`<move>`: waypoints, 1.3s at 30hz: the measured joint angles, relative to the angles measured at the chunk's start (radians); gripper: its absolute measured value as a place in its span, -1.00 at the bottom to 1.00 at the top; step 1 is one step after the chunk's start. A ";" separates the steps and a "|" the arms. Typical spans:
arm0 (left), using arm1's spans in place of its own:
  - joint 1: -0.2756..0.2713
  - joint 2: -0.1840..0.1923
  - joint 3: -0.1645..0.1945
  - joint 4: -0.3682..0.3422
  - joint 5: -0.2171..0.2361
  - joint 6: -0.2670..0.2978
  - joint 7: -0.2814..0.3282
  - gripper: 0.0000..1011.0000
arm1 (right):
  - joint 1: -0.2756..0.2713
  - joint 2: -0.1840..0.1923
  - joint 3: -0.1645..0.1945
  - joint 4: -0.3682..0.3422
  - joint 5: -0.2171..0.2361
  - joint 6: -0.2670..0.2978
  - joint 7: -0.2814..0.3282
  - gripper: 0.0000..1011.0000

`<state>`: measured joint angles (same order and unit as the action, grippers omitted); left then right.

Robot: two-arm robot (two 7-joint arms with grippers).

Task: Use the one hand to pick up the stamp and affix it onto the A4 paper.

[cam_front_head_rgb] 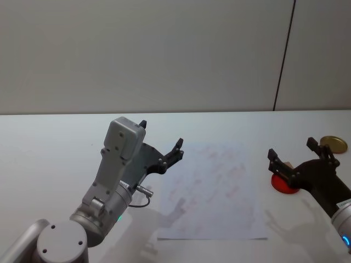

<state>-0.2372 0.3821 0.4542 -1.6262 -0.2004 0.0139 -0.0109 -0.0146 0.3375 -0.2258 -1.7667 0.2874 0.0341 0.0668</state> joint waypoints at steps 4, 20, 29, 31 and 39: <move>0.000 0.000 0.000 0.000 0.000 0.000 0.000 0.96 | 0.000 0.000 0.000 0.000 0.000 0.000 0.000 0.98; 0.000 0.000 0.000 0.000 0.000 0.000 0.000 0.96 | 0.000 0.000 0.000 0.000 0.000 0.000 0.000 0.98; 0.000 0.000 0.000 0.000 0.000 0.000 0.000 0.96 | 0.026 -0.006 0.007 0.029 -0.012 0.009 -0.001 0.98; 0.000 0.000 0.000 0.000 0.000 0.000 0.000 0.96 | 0.032 -0.007 0.009 0.038 -0.016 0.014 -0.003 0.98; 0.000 0.000 0.000 0.000 0.000 0.000 0.000 0.96 | 0.060 -0.010 0.018 0.077 -0.036 0.049 -0.010 0.98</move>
<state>-0.2372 0.3821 0.4542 -1.6262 -0.2004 0.0139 -0.0109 0.0450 0.3271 -0.2079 -1.6892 0.2516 0.0826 0.0566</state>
